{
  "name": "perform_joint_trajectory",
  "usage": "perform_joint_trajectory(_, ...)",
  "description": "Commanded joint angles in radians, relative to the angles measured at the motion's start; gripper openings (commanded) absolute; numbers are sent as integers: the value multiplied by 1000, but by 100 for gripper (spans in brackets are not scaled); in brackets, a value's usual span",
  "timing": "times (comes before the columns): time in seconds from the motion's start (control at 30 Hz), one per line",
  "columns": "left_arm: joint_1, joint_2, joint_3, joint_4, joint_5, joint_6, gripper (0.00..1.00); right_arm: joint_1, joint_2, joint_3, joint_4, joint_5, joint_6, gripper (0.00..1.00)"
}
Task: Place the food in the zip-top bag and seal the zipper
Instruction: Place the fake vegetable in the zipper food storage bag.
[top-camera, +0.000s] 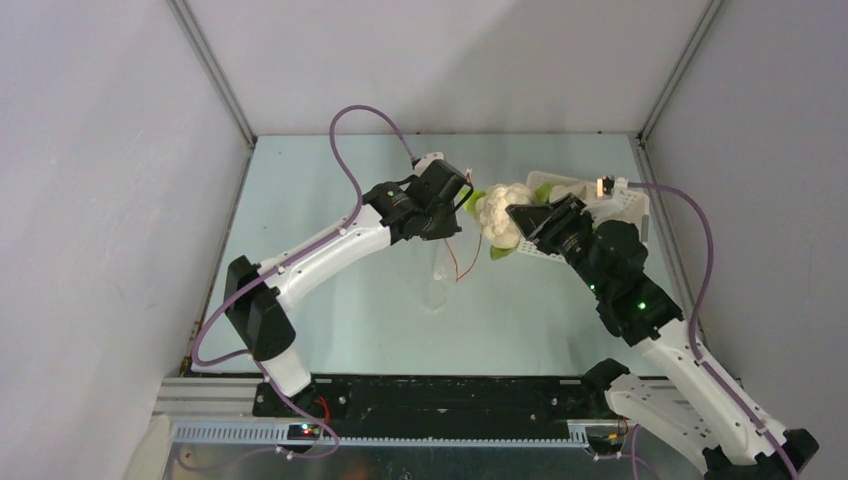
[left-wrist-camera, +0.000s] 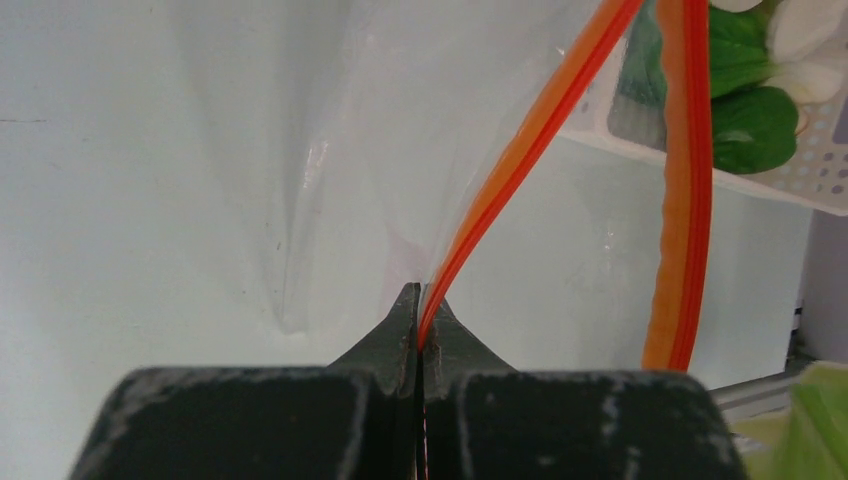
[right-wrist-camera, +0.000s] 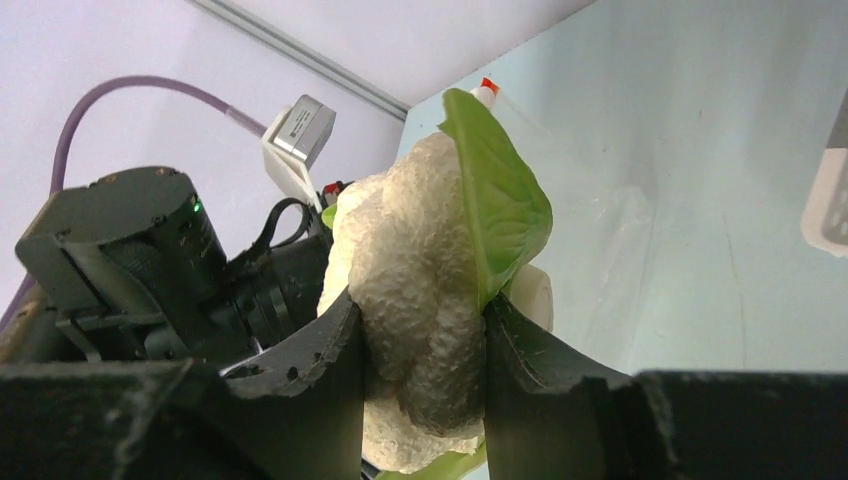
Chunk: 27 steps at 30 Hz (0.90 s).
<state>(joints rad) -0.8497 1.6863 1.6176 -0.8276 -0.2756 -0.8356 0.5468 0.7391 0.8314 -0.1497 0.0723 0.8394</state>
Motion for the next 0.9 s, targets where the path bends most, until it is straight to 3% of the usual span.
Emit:
perform_joint_trajectory(0.0, -4, -26, 1, 47, 14, -51, 0, 65, 43, 5, 127, 178, 88, 0)
perform_joint_trajectory(0.4, -18, -6, 12, 35, 5, -56, 0, 111, 86, 5, 309, 281, 152, 0)
perform_joint_trajectory(0.53, -22, -2, 13, 50, 18, -56, 0, 112, 106, 5, 349, 248, 167, 0)
perform_joint_trajectory(0.87, -23, -4, 2, 47, 8, -62, 0, 120, 194, -2, 309, 198, 216, 0)
